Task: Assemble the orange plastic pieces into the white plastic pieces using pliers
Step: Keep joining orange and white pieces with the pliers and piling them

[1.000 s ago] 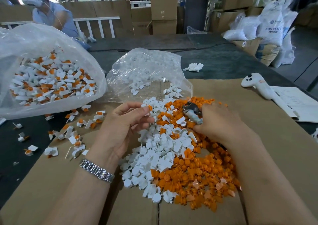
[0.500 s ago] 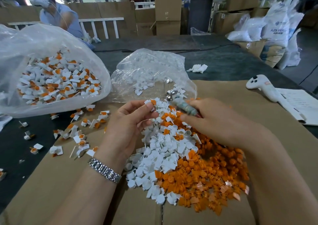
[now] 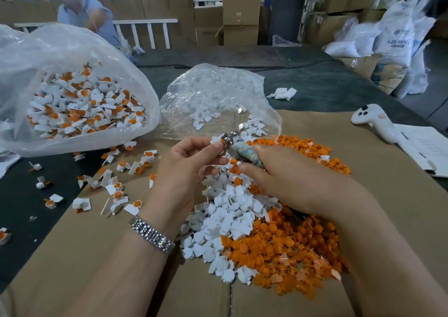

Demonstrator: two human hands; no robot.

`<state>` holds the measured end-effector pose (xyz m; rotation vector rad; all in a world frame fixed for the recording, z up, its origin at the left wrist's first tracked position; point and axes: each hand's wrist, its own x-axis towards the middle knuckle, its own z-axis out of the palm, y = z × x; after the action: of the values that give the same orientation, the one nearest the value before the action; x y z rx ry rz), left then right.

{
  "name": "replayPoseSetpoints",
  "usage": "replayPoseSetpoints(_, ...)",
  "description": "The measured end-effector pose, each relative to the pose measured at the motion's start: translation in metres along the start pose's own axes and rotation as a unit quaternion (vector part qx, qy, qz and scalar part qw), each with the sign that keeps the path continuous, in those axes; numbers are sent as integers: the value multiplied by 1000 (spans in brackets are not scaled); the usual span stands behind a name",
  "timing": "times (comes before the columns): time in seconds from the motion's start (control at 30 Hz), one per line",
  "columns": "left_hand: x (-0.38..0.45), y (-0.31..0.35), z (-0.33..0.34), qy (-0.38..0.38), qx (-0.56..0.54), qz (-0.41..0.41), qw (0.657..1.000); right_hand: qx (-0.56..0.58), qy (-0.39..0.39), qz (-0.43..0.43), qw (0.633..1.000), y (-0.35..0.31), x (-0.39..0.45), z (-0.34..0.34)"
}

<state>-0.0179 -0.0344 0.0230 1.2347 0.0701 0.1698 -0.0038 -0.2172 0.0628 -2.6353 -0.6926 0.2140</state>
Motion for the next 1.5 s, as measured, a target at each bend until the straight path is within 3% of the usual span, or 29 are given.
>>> replayPoseSetpoints(0.37,2,-4,-6,21,-4,3,1000,-39,70,-3,997,0,11,9)
replayPoseSetpoints(0.53,6,-3,-16,87,89,62,990,-58,101,12,993,11,8,11)
replayPoseSetpoints(0.6,7,-1,-26,180,214,106,954,-76,134,45,987,22,10,9)
replayPoseSetpoints(0.73,9,3,-45,315,455,154,819,-108,156,143,971,45,16,9)
replayPoseSetpoints(0.8,11,4,-47,291,535,163,776,-117,139,180,967,51,19,12)
replayPoseSetpoints(0.93,10,-2,-37,84,575,159,798,-121,117,215,962,54,23,19)
replayPoseSetpoints(1.0,10,-6,-34,10,630,124,767,-124,108,220,962,55,24,21)
replayPoseSetpoints(1.07,10,-9,-32,-11,654,113,748,-138,98,224,960,55,25,23)
replayPoseSetpoints(1.2,14,-12,-29,15,657,130,743,-170,90,228,954,54,26,25)
replayPoseSetpoints(1.3,14,-13,-30,25,636,141,758,-170,86,234,953,52,25,26)
replayPoseSetpoints(1.37,14,-13,-29,40,620,143,771,-170,123,216,953,50,27,26)
replayPoseSetpoints(1.43,15,-12,-26,56,586,140,796,-152,188,154,958,47,29,25)
replayPoseSetpoints(1.5,14,-9,-24,73,511,117,848,-150,208,81,963,42,33,25)
